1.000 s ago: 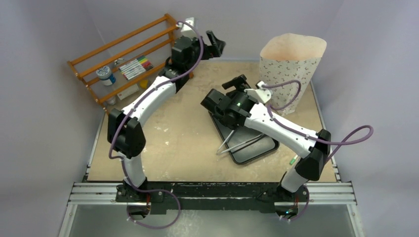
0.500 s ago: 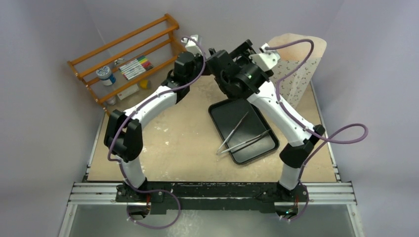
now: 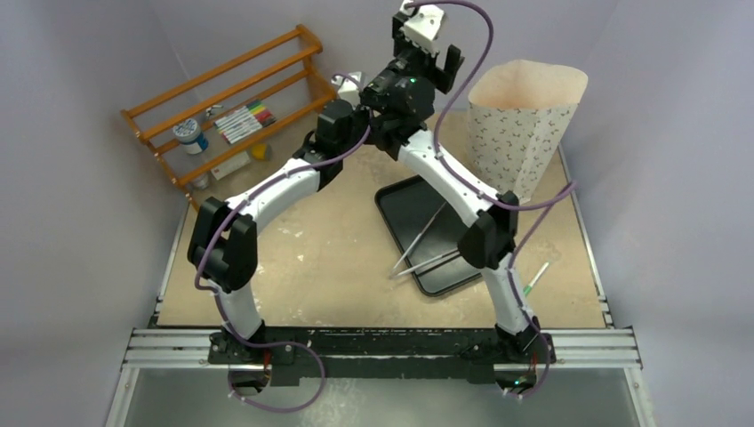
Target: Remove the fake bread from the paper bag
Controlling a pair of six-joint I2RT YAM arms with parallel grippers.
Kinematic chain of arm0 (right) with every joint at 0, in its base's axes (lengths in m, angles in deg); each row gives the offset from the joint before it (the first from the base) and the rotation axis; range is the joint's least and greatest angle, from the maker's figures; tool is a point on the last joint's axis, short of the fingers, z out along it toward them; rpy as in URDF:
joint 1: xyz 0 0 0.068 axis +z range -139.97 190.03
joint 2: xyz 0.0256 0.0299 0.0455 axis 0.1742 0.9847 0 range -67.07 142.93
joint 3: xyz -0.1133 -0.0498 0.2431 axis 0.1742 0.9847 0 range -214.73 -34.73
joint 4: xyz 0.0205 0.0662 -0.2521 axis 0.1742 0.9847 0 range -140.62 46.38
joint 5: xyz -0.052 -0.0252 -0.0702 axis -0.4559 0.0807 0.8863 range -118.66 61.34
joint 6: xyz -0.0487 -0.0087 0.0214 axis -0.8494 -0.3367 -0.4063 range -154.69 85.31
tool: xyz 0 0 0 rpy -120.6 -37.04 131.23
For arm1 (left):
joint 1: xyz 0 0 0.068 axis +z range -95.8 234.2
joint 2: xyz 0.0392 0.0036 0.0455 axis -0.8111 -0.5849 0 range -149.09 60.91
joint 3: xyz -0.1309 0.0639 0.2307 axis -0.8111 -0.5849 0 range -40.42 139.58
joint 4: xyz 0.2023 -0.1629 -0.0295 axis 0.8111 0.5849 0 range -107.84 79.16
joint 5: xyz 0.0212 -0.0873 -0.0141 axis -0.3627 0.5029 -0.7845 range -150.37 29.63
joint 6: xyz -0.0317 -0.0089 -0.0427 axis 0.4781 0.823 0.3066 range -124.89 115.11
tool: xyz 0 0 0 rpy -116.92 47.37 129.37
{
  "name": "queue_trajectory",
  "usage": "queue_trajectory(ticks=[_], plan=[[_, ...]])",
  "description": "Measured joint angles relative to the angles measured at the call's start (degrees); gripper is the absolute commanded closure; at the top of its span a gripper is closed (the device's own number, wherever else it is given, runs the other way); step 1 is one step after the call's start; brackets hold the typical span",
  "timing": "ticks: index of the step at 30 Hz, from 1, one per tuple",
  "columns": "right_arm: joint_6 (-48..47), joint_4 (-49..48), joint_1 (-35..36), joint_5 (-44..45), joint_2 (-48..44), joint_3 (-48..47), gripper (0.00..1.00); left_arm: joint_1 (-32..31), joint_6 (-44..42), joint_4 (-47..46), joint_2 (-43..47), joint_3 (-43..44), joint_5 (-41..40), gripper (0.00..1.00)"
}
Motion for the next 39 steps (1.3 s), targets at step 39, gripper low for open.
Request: queue_trajectory(ticks=[39], plan=[[-28.20,-7.72,20.04,6.34,-2.99,-10.03,0.04,-4.11,0.52,1.64,-5.44,2.38,-4.02,0.00]])
